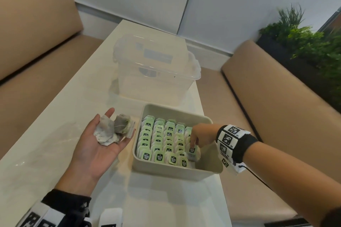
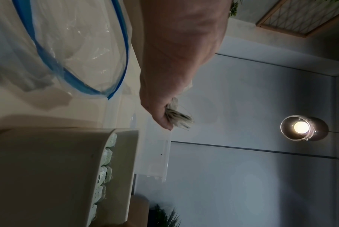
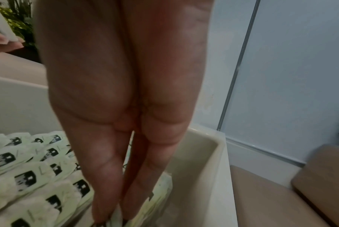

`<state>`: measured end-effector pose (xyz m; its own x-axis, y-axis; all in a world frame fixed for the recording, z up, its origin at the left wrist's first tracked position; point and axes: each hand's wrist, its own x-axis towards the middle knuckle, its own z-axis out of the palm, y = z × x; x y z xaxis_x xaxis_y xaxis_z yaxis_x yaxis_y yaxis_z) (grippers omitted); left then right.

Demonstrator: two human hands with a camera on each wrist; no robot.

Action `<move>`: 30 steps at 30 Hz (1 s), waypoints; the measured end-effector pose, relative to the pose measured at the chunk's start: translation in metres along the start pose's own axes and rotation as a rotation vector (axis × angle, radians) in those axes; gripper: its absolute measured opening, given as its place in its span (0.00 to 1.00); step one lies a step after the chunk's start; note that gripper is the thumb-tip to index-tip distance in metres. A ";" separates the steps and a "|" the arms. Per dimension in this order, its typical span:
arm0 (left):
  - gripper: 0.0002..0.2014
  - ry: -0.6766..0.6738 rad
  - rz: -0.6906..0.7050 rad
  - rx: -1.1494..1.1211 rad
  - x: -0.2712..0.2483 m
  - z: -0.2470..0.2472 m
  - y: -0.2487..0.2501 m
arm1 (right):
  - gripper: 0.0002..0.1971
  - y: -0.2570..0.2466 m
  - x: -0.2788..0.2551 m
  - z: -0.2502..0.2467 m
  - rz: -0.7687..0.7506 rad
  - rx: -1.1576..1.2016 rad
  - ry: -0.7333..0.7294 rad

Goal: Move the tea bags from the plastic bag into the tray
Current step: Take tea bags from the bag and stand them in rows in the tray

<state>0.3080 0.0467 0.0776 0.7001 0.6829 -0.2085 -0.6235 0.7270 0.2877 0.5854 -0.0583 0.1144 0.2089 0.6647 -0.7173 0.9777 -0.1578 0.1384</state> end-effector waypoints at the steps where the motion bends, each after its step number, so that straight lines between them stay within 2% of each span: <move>1: 0.41 -0.007 -0.001 0.002 0.000 0.001 -0.002 | 0.19 -0.002 -0.003 -0.003 0.002 0.002 0.015; 3: 0.43 -0.013 -0.006 -0.012 0.000 0.007 -0.007 | 0.19 -0.005 -0.011 -0.013 -0.007 0.032 0.113; 6: 0.27 0.025 0.013 -0.010 -0.002 0.017 -0.013 | 0.10 -0.019 -0.029 -0.038 -0.089 0.229 0.441; 8: 0.23 0.067 0.019 -0.001 -0.001 0.022 -0.018 | 0.06 -0.038 -0.044 -0.053 -0.253 0.407 0.657; 9: 0.24 0.079 0.013 0.007 -0.002 0.025 -0.021 | 0.07 -0.050 -0.052 -0.060 -0.356 0.474 0.715; 11: 0.24 0.093 -0.008 0.022 -0.003 0.030 -0.024 | 0.13 -0.071 -0.067 -0.070 -0.544 0.504 0.729; 13: 0.22 0.093 -0.032 0.024 -0.006 0.033 -0.026 | 0.16 -0.087 -0.074 -0.074 -0.618 0.386 0.705; 16: 0.19 0.091 -0.023 0.057 -0.010 0.032 -0.030 | 0.16 -0.105 -0.071 -0.072 -0.514 0.257 0.756; 19: 0.16 0.089 -0.005 0.054 -0.013 0.030 -0.034 | 0.14 -0.121 -0.063 -0.064 -0.398 0.344 0.789; 22: 0.17 0.082 -0.004 0.039 -0.016 0.030 -0.035 | 0.05 -0.121 -0.059 -0.058 -0.358 0.495 0.725; 24: 0.16 0.089 -0.014 0.030 -0.016 0.028 -0.034 | 0.03 -0.117 -0.060 -0.059 -0.334 0.524 0.717; 27: 0.13 0.117 -0.035 -0.004 -0.015 0.026 -0.031 | 0.08 -0.109 -0.070 -0.069 -0.306 0.445 0.807; 30: 0.13 0.119 -0.090 0.037 -0.016 0.025 -0.028 | 0.16 -0.102 -0.088 -0.082 -0.420 0.466 0.804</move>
<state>0.3229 0.0142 0.0963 0.7051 0.6201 -0.3440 -0.5451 0.7842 0.2965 0.4695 -0.0406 0.2195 -0.0291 0.9984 0.0486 0.9056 0.0469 -0.4215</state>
